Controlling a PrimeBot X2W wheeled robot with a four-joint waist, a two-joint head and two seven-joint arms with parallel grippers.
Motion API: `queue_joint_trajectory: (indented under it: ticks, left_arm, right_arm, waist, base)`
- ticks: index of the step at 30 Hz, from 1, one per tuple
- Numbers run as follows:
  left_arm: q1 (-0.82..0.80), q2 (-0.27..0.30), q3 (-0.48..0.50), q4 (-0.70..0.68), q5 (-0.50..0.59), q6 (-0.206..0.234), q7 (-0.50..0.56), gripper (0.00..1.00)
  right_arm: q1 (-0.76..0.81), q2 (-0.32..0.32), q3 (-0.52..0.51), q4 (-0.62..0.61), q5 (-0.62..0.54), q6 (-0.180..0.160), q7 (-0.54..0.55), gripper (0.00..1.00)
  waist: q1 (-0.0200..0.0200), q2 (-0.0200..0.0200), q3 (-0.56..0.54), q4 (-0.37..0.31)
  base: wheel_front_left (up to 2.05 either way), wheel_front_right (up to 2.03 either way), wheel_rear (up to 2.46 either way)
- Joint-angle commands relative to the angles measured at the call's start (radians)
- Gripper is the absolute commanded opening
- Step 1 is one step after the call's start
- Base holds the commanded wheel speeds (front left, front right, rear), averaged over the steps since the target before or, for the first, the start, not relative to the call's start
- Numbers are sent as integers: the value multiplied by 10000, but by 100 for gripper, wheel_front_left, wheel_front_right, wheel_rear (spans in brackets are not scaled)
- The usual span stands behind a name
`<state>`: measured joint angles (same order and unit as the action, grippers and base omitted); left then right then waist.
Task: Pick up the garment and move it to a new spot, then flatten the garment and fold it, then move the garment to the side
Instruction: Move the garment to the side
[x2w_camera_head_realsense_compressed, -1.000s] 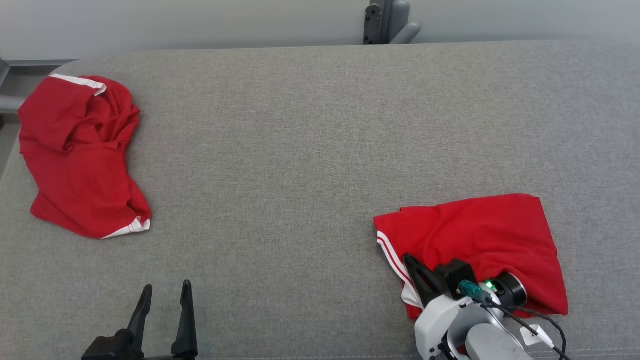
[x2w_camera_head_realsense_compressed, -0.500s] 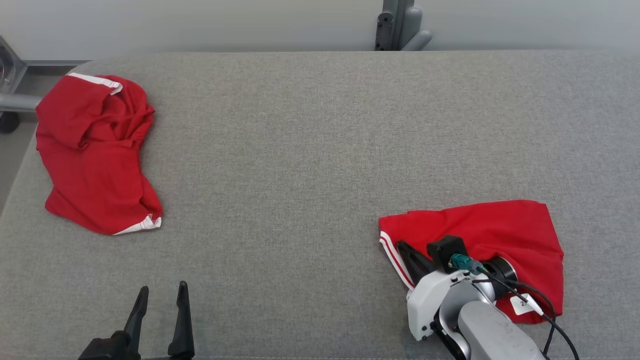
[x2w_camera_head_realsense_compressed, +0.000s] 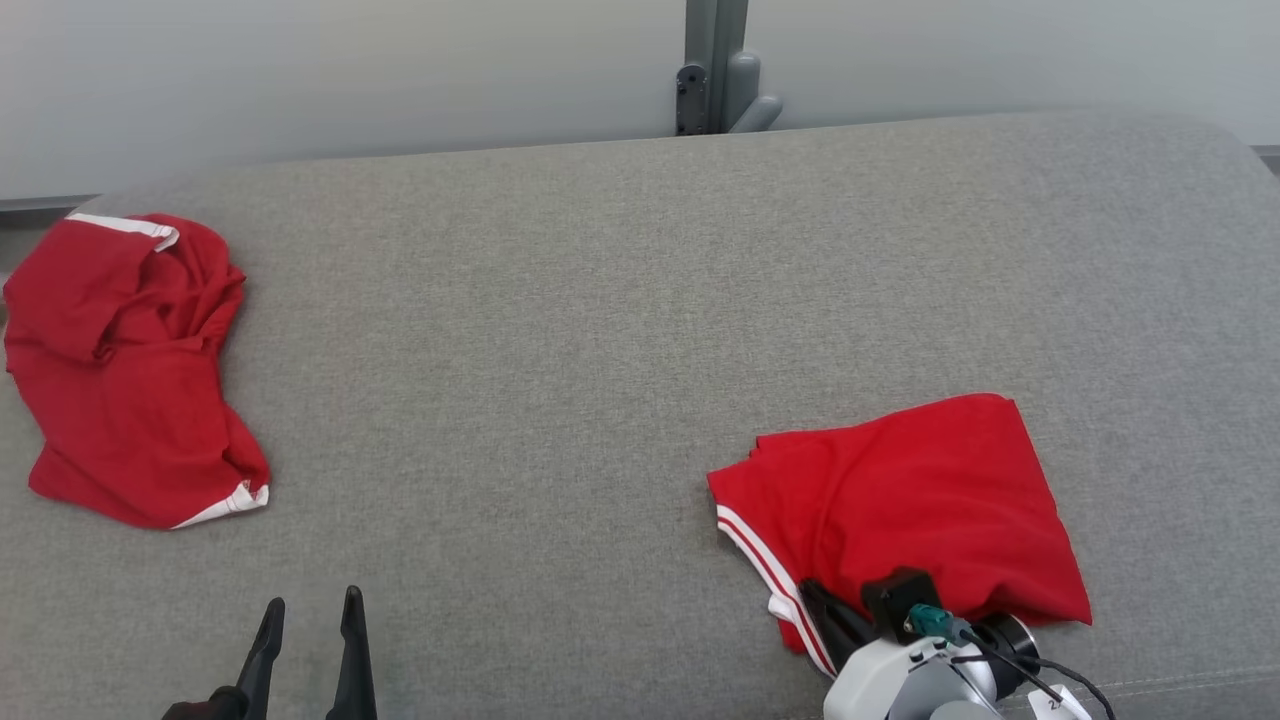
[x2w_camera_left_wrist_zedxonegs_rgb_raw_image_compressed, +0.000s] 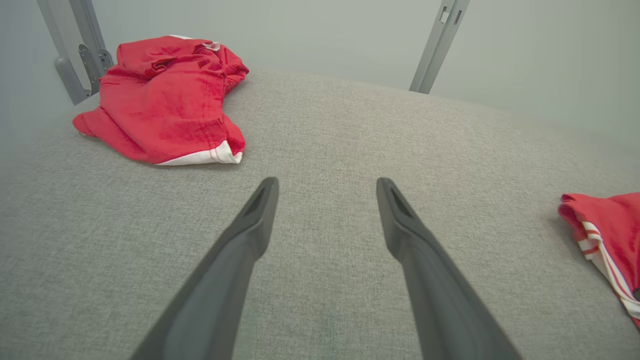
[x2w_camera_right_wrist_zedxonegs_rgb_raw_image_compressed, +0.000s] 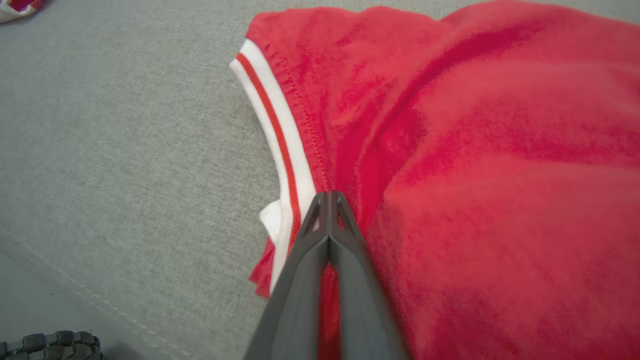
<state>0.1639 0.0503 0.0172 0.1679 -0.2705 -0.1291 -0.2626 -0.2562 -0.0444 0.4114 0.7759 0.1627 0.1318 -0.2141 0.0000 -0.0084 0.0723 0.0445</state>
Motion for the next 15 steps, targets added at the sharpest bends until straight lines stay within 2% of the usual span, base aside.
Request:
queue_joint_trajectory:
  ticks: [1, 8, 15]
  left_arm:
    - [106, 9, -3, -11, -34, -28, -30, 100]
    - [229, 9, -27, 40, 6, -28, -30, 100]
    - [410, 7, -21, -15, 41, -28, -30, 100]
  right_arm:
    - [378, -113, -28, 75, -60, -23, 136, 0]
    - [913, -102, -188, -698, -19, -21, -83, 0]
    - [1837, -331, -876, -2647, -464, -19, -27, 0]
  waist:
    - [0, 84, -144, -310]
    - [0, 84, -298, -583]
    - [0, 84, -420, -598]
  base:
    - [0, 0, 0]
    - [0, 0, 0]
    - [0, 0, 0]
